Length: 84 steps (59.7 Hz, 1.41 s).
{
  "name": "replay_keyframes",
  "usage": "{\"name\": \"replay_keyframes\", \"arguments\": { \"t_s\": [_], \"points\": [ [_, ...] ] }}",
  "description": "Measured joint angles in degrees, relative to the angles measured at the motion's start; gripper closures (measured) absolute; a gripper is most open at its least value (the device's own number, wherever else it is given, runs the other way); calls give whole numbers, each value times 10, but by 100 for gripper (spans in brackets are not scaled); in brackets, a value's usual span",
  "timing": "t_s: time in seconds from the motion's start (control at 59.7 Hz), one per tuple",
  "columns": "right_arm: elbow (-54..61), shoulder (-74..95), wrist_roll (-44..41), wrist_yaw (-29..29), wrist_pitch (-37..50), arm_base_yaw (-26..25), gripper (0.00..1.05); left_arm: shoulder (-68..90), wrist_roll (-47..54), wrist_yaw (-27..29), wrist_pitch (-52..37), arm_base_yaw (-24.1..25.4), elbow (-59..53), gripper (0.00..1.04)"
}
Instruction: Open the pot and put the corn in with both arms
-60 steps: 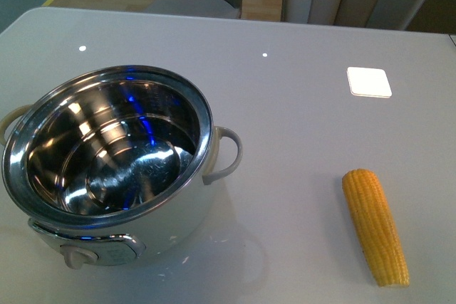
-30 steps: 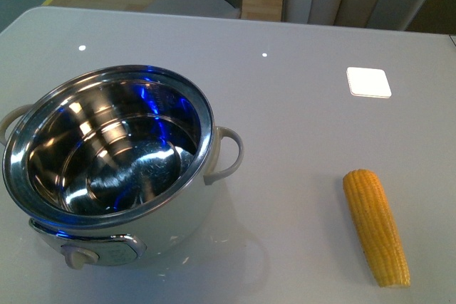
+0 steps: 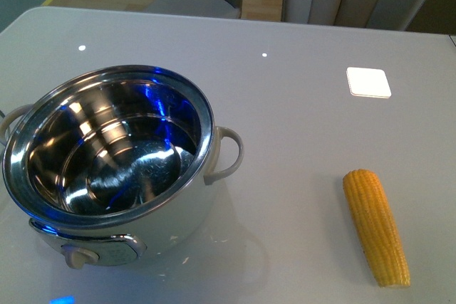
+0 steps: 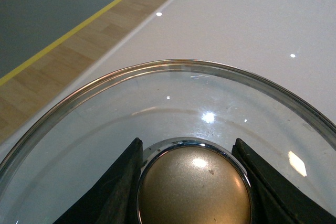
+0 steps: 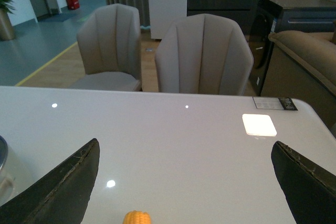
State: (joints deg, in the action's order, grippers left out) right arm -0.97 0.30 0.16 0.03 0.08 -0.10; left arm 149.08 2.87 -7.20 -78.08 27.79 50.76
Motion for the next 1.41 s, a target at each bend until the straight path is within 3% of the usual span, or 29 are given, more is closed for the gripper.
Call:
{"name": "replay_keyframes", "arguments": {
  "t_s": [0.436,0.586,0.687,0.754,1.123,1.407],
  "points": [
    [0,0,0,0,0,0,9,49,1,-10,4,-3,48,60],
    [0,0,0,0,0,0,9,48,2,-14,4,0,43,38],
    [0,0,0,0,0,0,9,20,2,-10,14,2,21,15],
    [0,0,0,0,0,0,9,-11,0,-8,17,2,5,6],
    [0,0,0,0,0,0,9,-347,-68,-7,82,-62,-111,7],
    [0,0,0,0,0,0,9,-631,-145,49,165,-136,-232,7]
  ]
}}
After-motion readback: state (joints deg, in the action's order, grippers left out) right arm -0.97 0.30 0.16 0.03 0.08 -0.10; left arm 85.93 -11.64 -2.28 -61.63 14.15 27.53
